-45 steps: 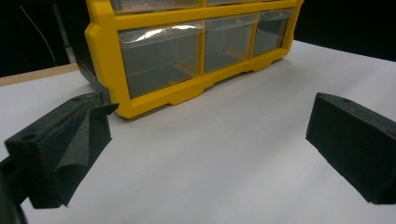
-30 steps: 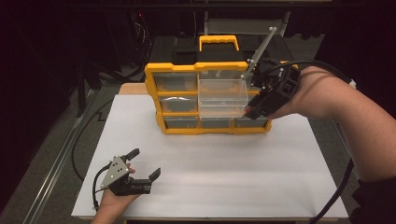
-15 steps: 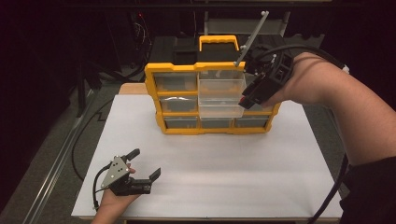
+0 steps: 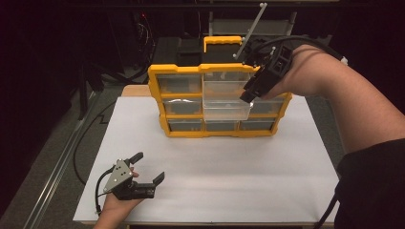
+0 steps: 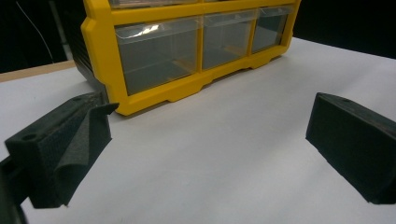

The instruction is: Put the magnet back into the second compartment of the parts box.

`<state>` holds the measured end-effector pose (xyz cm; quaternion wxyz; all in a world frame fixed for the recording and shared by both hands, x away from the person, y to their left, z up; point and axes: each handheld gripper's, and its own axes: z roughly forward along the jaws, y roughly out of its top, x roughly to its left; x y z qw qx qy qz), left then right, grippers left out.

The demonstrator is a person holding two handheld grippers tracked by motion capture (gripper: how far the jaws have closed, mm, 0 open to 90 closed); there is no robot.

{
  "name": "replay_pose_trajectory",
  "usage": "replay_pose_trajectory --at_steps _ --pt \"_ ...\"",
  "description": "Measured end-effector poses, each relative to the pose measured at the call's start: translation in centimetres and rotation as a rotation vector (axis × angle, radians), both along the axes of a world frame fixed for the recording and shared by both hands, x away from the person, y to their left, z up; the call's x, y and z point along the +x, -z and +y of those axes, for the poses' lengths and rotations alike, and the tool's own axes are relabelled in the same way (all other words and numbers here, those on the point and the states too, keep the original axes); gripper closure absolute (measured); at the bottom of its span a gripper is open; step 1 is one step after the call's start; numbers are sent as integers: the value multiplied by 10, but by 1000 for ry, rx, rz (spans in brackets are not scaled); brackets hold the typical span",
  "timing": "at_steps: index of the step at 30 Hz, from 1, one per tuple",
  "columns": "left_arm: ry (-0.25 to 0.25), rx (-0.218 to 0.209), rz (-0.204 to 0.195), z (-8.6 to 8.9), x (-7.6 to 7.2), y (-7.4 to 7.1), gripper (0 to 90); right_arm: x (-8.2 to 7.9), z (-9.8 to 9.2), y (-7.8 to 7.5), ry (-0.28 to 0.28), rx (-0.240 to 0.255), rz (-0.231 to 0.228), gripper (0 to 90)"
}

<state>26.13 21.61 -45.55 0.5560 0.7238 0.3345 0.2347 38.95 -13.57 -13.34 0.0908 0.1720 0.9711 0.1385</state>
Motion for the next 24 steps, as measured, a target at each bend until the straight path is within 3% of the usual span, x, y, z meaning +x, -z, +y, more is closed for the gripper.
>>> replay_pose_trajectory --at_steps 24 --pt "4 2 -1 1 0 0 12 20 30 3 -26 -15 -9 644"
